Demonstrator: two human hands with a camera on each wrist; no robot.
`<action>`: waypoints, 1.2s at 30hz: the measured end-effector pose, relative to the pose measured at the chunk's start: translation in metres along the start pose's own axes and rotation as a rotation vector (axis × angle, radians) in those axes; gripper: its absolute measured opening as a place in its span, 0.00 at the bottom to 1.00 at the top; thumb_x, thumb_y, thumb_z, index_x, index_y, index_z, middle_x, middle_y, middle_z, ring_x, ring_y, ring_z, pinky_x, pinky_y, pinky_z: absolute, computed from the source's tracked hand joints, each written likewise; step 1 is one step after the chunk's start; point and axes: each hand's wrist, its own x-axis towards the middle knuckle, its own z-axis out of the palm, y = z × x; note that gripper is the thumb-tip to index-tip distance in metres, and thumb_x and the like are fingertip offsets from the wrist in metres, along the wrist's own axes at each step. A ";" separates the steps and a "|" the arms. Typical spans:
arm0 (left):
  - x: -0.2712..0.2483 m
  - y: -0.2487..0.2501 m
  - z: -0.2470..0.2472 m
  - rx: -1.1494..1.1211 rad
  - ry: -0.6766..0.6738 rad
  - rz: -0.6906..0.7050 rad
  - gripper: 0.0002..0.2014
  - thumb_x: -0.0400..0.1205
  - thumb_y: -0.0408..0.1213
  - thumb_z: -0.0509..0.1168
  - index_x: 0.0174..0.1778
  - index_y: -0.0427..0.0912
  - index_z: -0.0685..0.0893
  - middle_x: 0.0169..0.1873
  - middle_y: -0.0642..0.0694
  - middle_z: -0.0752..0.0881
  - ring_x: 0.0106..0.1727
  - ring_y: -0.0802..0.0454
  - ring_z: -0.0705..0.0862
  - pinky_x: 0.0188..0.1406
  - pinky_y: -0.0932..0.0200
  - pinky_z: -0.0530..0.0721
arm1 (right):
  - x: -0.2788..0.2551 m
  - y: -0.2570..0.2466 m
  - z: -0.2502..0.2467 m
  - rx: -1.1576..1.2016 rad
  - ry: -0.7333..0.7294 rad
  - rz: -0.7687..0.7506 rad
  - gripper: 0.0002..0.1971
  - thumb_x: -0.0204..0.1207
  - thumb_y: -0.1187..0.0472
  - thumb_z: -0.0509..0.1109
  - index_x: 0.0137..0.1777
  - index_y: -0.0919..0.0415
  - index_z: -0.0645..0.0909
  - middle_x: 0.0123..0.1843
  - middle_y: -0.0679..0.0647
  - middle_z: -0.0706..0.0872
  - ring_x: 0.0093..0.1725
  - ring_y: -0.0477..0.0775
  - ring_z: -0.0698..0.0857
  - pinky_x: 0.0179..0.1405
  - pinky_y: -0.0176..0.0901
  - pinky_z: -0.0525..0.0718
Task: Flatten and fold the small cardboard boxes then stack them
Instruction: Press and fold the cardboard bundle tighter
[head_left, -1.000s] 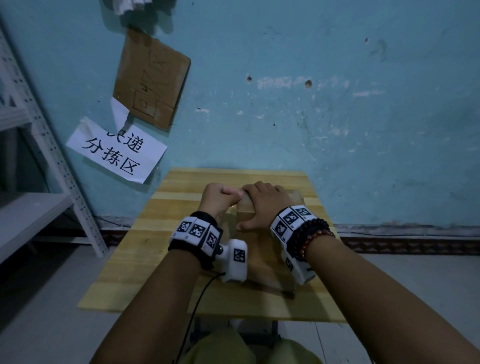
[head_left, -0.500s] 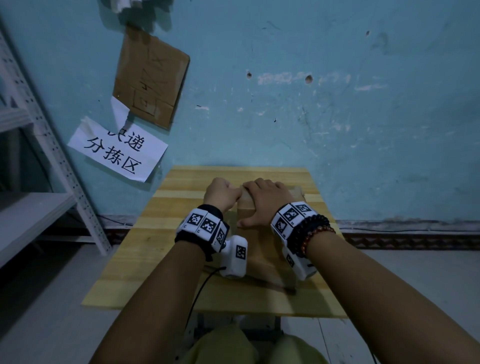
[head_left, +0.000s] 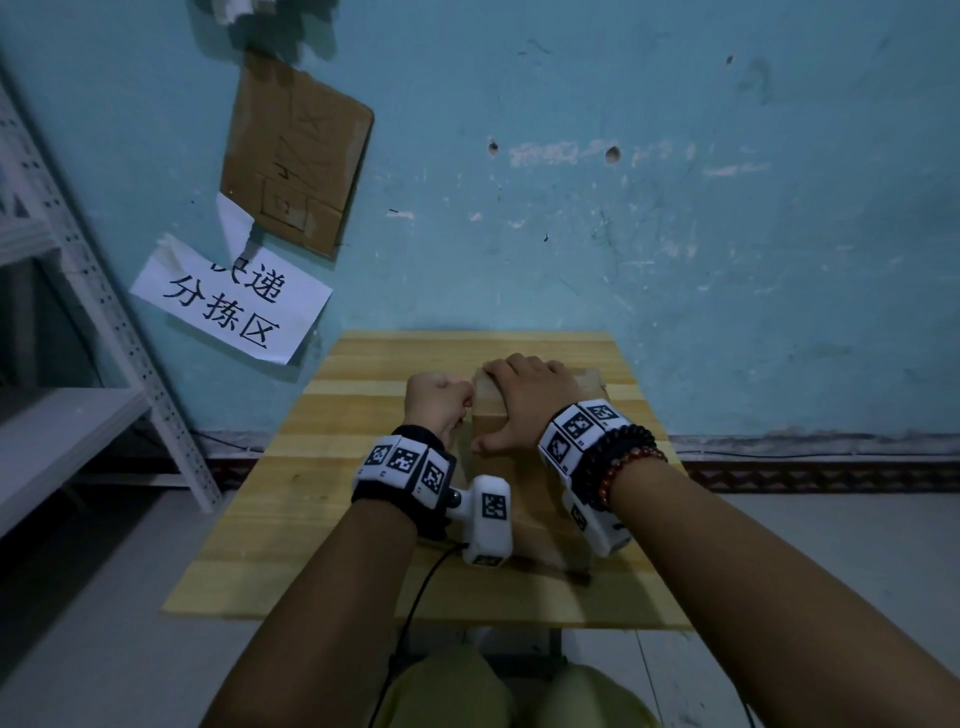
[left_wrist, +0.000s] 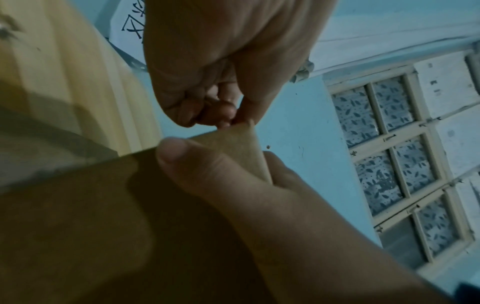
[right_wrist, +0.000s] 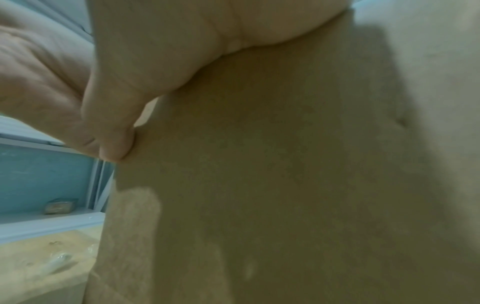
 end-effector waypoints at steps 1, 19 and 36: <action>-0.002 0.001 0.001 0.012 0.006 0.026 0.14 0.79 0.22 0.62 0.26 0.34 0.79 0.16 0.45 0.77 0.22 0.50 0.72 0.22 0.66 0.70 | 0.000 0.000 0.000 -0.002 -0.002 0.000 0.46 0.63 0.32 0.69 0.76 0.53 0.59 0.72 0.54 0.70 0.71 0.58 0.70 0.72 0.55 0.65; 0.007 -0.008 -0.017 -0.429 -0.147 -0.289 0.09 0.80 0.30 0.66 0.33 0.35 0.78 0.13 0.47 0.83 0.14 0.59 0.81 0.18 0.70 0.82 | 0.002 0.001 0.003 -0.003 0.020 0.003 0.45 0.62 0.31 0.69 0.75 0.53 0.61 0.71 0.54 0.71 0.70 0.58 0.71 0.70 0.55 0.66; 0.011 0.000 -0.015 -0.281 -0.190 -0.280 0.09 0.80 0.26 0.63 0.33 0.33 0.76 0.16 0.44 0.80 0.17 0.55 0.79 0.19 0.67 0.80 | 0.000 0.000 0.001 -0.010 0.022 0.004 0.45 0.62 0.32 0.70 0.74 0.53 0.61 0.70 0.55 0.71 0.70 0.58 0.71 0.71 0.55 0.67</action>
